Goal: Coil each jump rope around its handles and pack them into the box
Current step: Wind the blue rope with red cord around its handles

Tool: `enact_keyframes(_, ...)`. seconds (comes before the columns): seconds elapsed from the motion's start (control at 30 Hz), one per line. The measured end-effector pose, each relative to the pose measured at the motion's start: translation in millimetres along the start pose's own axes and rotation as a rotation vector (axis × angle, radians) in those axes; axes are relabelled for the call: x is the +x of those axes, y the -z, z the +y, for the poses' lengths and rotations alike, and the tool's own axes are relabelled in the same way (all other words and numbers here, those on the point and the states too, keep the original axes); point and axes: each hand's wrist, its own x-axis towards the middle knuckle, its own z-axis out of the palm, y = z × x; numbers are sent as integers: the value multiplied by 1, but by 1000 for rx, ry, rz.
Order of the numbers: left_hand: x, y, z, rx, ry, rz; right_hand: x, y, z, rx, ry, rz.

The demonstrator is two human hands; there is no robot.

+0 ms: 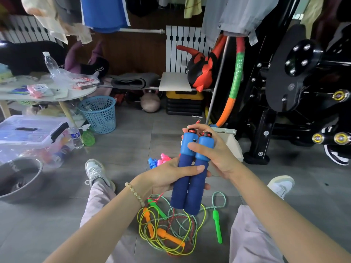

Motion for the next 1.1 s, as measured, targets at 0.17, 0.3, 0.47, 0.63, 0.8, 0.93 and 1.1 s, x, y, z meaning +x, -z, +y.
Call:
enact_keyframes(0.17, -2, 2, -1, 33, -51, 42, 0, -6, 0, 33, -38, 10)
enact_keyframes(0.3, -3, 2, 0, 86, -80, 100, -2, -9, 2, 51, -40, 98)
enact_keyframes(0.47, -3, 1, 1, 124, -56, 97, -1, -10, 4, 85, -59, 115)
enact_keyframes(0.63, -3, 6, -2, 172, -17, 121, -7, -12, 3, 25, -45, 175)
enact_keyframes(0.8, -11, 9, -3, 143, -28, 169, -6, -16, 4, -35, -8, 220)
enact_keyframes(0.93, -9, 12, -9, 144, -98, 306, 1, -17, 2, -21, 26, 212)
enact_keyframes(1.1, -9, 10, -3, 225, -83, 176, 3, -17, -1, -49, 68, 129)
